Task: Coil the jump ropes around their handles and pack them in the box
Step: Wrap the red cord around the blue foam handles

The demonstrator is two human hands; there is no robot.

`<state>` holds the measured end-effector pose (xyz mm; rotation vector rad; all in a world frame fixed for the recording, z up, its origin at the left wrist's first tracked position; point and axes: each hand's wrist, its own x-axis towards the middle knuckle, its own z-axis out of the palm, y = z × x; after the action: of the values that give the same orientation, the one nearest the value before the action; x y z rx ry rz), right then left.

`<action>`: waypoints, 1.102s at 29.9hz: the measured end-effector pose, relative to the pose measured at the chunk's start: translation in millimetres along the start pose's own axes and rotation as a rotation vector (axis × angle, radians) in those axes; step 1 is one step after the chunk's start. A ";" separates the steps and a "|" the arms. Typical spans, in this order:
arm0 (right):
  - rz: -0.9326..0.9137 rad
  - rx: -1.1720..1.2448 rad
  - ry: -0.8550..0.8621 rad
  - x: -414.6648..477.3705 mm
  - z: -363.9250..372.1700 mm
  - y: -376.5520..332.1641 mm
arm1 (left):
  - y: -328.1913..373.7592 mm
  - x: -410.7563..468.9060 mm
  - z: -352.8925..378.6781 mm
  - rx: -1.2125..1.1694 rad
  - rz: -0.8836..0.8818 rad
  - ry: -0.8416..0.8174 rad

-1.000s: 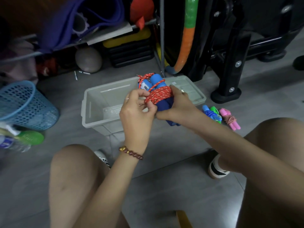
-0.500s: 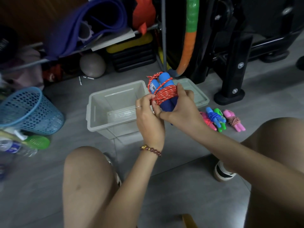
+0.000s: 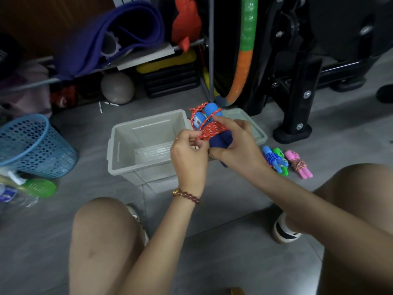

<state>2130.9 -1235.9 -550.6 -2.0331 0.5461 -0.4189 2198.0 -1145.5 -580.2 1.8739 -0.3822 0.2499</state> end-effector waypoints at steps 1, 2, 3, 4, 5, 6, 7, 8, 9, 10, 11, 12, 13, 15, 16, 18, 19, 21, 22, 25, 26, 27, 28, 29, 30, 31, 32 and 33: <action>-0.015 -0.005 0.010 0.6 -0.1 1.1 | 1.7 -1.1 0.9 -0.060 -0.048 -0.008; -0.025 -0.004 0.021 0.9 -0.3 1.4 | 3.1 -2.0 1.6 -0.118 -0.080 -0.015; -0.023 0.004 0.032 1.5 -0.4 1.3 | 4.3 -2.6 1.7 -0.160 -0.093 -0.018; -0.012 0.020 0.044 2.1 -0.6 0.5 | 5.1 -3.0 1.3 -0.179 -0.086 -0.021; -0.003 0.036 0.054 2.7 -0.7 -0.2 | 5.1 -3.5 1.2 -0.180 -0.065 -0.030; -0.001 0.043 0.059 2.6 -0.5 -1.0 | 4.3 -4.4 1.7 -0.169 -0.040 -0.043; -0.005 0.044 0.058 1.9 -0.1 -1.9 | 2.6 -5.3 2.8 -0.152 -0.014 -0.056; -0.008 0.045 0.054 0.6 0.7 -2.5 | 0.7 -5.9 4.1 -0.124 0.007 -0.063; -0.008 0.047 0.049 -0.5 1.5 -3.0 | -1.0 -6.3 5.3 -0.091 0.024 -0.061; -0.006 0.044 0.042 -1.2 1.5 -4.1 | -1.9 -5.8 5.9 -0.059 0.035 -0.052; -0.003 0.039 0.036 -0.5 1.2 -4.7 | -2.4 -4.9 6.3 -0.040 0.039 -0.046; 0.008 0.047 0.027 0.9 0.4 -6.0 | -1.6 -3.5 5.8 -0.042 0.038 -0.048; 0.034 0.080 0.012 2.9 -0.9 -7.6 | -0.1 -1.8 4.8 -0.058 0.033 -0.057; 0.129 0.199 -0.029 5.8 -3.9 -11.7 | 2.6 1.1 0.5 -0.097 0.015 -0.079; 0.184 0.244 -0.054 6.4 -5.9 -13.7 | 2.6 2.3 -2.3 -0.111 0.005 -0.092; 0.246 0.253 -0.109 6.3 -10.5 -15.8 | 1.6 4.7 -8.5 -0.144 -0.033 -0.126; 0.257 0.244 -0.130 6.3 -12.8 -16.2 | 1.3 5.9 -11.2 -0.177 -0.068 -0.156; 0.290 0.268 -0.166 6.5 -17.4 -17.4 | 5.1 6.3 -18.5 -0.300 -0.133 -0.237; 0.311 0.297 -0.187 6.4 -19.0 -19.0 | 8.5 6.1 -22.7 -0.361 -0.148 -0.277; 0.354 0.303 -0.270 4.6 -20.6 -21.2 | 15.9 2.9 -33.3 -0.437 -0.130 -0.376; 0.362 0.308 -0.290 3.3 -21.3 -21.6 | 16.4 1.4 -35.7 -0.410 -0.098 -0.398; 0.370 0.318 -0.309 1.6 -22.1 -21.5 | 16.0 1.1 -38.0 -0.361 -0.051 -0.418; 0.377 0.330 -0.332 0.1 -23.5 -21.1 | 15.6 1.6 -40.7 -0.299 0.010 -0.436; 0.383 0.338 -0.358 -1.0 -25.2 -20.5 | 14.9 2.2 -43.7 -0.234 0.081 -0.457; 0.382 0.333 -0.383 -1.8 -27.5 -20.0 | 13.5 3.5 -46.6 -0.155 0.165 -0.475; 0.373 0.318 -0.408 -2.4 -29.8 -19.5 | 12.1 5.0 -49.3 -0.070 0.258 -0.472; 0.364 0.306 -0.428 -3.0 -32.2 -19.4 | 10.2 6.3 -51.7 -0.007 0.336 -0.461; 0.369 0.305 -0.450 -3.9 -33.9 -19.4 | 9.1 7.6 -54.2 0.021 0.384 -0.450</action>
<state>2114.7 -1249.5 -517.5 -1.6171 0.5240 0.1686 2202.4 -1098.0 -551.8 1.8599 -1.0532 0.0840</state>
